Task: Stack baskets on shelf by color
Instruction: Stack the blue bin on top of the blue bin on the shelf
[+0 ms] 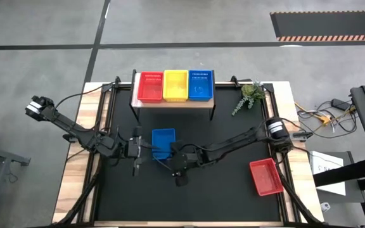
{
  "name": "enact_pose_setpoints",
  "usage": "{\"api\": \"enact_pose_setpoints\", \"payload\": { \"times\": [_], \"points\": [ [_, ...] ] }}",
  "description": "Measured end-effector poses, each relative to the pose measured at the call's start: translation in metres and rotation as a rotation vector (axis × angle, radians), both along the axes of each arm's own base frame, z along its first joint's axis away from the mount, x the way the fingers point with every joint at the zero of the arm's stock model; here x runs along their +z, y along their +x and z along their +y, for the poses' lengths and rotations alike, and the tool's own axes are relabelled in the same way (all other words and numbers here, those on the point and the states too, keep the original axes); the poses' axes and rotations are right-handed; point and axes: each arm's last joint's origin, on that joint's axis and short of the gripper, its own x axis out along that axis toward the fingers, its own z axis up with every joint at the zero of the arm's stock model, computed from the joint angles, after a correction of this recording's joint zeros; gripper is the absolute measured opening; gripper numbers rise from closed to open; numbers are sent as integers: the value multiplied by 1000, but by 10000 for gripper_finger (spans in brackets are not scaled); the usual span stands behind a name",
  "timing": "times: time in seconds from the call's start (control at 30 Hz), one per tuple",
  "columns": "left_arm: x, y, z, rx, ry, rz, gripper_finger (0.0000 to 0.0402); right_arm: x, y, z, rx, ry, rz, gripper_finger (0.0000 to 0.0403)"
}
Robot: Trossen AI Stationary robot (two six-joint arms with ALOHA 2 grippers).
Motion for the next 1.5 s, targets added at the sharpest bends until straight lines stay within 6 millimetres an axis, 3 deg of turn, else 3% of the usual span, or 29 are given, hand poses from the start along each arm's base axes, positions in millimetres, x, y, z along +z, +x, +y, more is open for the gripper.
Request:
{"api": "enact_pose_setpoints", "payload": {
  "times": [0.2,0.43,0.57,0.8,0.9,1.2,1.5],
  "points": [
    [0,0,0,0,0,0,109,-29,14,-14,-30,-4,-3,207],
    [-1,0,0,0,4,5,109,-49,20,-30,-76,0,35,192],
    [-1,0,0,0,4,5,109,-52,21,-31,-33,-14,42,151],
    [-1,0,0,-1,3,3,109,-50,22,-29,-3,0,31,23],
    [-1,0,0,-1,1,1,109,-46,19,-28,9,-11,41,14],
    [-1,0,0,-1,-5,-3,109,1,-10,-15,82,-69,139,9],
    [5,0,0,-6,46,-24,109,81,-65,-2,126,-62,165,9]
  ]
}}
